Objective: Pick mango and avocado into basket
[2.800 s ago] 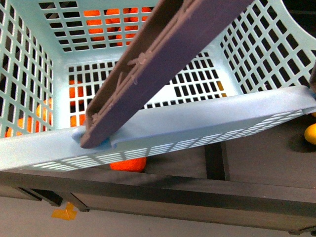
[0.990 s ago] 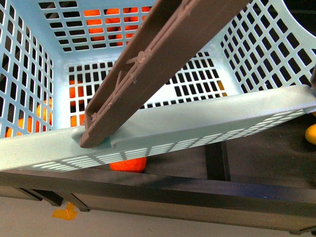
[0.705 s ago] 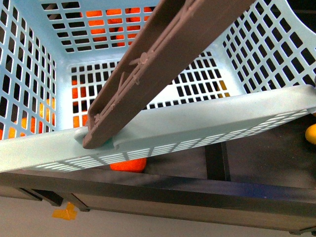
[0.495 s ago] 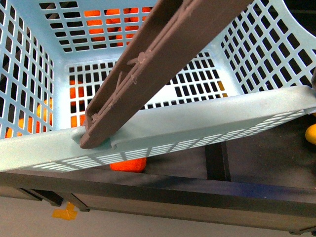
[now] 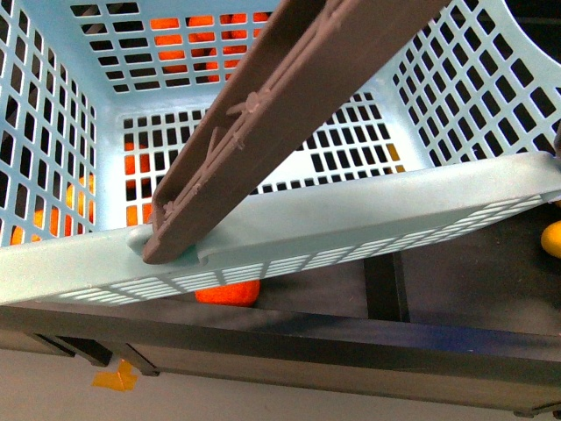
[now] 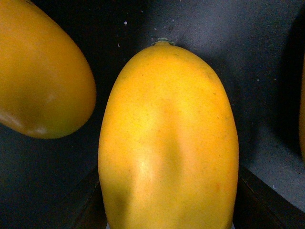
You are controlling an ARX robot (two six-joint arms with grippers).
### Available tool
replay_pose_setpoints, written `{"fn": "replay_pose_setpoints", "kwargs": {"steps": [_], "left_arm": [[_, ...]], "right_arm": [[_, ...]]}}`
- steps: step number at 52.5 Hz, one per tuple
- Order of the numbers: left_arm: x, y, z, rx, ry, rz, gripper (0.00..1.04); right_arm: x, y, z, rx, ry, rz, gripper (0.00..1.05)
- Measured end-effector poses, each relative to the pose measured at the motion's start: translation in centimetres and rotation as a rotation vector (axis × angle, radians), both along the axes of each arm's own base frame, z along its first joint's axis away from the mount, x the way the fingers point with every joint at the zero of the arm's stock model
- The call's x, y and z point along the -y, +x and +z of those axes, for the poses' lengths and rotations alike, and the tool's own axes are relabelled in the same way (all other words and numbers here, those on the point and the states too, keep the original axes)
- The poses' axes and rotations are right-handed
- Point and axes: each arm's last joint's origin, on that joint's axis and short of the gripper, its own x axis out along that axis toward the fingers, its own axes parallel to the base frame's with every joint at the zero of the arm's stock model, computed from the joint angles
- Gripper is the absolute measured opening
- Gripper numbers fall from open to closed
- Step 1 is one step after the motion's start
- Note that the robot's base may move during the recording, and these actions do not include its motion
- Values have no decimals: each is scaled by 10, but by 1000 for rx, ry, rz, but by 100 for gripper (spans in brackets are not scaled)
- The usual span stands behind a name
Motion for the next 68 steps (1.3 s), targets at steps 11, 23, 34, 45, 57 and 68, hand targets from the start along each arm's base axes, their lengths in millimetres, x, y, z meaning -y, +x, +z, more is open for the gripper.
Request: {"fn": "replay_pose_setpoints", "kwargs": {"steps": [11, 23, 34, 45, 57, 68], "left_arm": [[0, 0, 0, 0, 0, -1, 5], [0, 0, 0, 0, 0, -1, 5], [0, 0, 0, 0, 0, 0, 5], [0, 0, 0, 0, 0, -1, 5], [0, 0, 0, 0, 0, 0, 5], [0, 0, 0, 0, -1, -1, 5]], "right_arm": [[4, -17, 40, 114, -69, 100, 57], [4, -57, 107, 251, -216, 313, 57], [1, -103, 159, 334, -300, 465, 57], [-25, -147, 260, 622, -500, 605, 57], [-102, -171, 301, 822, -563, 782, 57], [-165, -174, 287, 853, -541, 955, 57]]}}
